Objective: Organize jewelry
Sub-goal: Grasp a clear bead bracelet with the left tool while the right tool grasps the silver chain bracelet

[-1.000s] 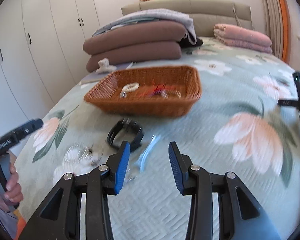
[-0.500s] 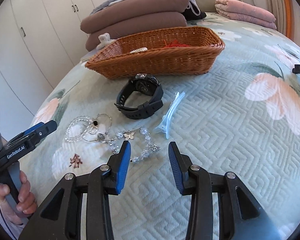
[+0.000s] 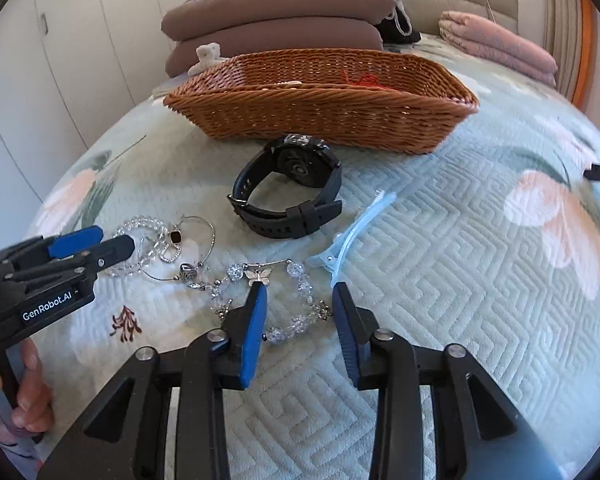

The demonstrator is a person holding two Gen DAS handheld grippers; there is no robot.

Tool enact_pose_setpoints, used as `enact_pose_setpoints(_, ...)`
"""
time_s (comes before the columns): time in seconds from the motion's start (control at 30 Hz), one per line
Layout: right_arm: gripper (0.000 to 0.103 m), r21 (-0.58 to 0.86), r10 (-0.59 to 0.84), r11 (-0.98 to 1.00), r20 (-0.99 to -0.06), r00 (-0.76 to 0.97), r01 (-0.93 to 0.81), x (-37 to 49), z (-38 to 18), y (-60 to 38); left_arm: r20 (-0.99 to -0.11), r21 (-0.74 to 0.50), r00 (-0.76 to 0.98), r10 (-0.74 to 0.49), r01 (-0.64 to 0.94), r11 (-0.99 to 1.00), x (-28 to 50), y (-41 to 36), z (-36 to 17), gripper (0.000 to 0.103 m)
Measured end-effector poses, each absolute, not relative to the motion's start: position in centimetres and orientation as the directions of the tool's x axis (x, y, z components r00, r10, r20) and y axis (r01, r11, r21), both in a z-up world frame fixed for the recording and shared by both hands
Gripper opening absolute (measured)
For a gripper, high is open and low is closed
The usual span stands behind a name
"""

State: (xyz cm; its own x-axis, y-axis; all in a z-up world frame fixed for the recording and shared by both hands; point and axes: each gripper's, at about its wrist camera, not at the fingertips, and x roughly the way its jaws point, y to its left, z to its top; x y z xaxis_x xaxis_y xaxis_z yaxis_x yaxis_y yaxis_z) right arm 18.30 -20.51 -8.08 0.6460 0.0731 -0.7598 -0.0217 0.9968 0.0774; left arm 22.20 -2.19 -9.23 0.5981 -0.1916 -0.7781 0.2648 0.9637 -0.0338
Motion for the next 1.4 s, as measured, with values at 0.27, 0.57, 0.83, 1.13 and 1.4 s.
enact_pose_setpoints(0.27,0.010,0.113,0.091,0.994,-0.748,0.657,-0.008,17.6,-8.0,-21.3,-0.762,-0.020,0.616,-0.200,0.287,0.958,21.0,-2.6,-9.1,0.007)
enact_pose_setpoints(0.57,0.010,0.113,0.092,0.993,-0.690,0.718,-0.019,14.8,-6.4,-21.2,-0.692,-0.166,0.636,-0.340,0.318,0.933,19.6,-0.3,-7.5,0.007)
enact_pose_setpoints(0.83,0.010,0.166,0.117,0.986,-0.667,0.736,-0.006,11.5,-5.0,-22.2,-0.596,-0.379,0.605,-0.529,0.369,0.849,17.7,2.4,-6.4,0.007)
enact_pose_setpoints(1.13,0.010,0.154,0.101,0.988,-0.649,0.754,0.001,8.3,-3.8,-23.7,-0.551,-0.391,0.620,-0.559,0.399,0.829,16.5,2.7,-4.5,0.007)
enact_pose_setpoints(1.4,0.010,0.157,0.088,0.988,-0.593,0.800,0.008,8.7,-1.1,-24.9,-0.493,-0.368,0.645,-0.583,0.453,0.812,17.1,1.3,-1.3,0.007)
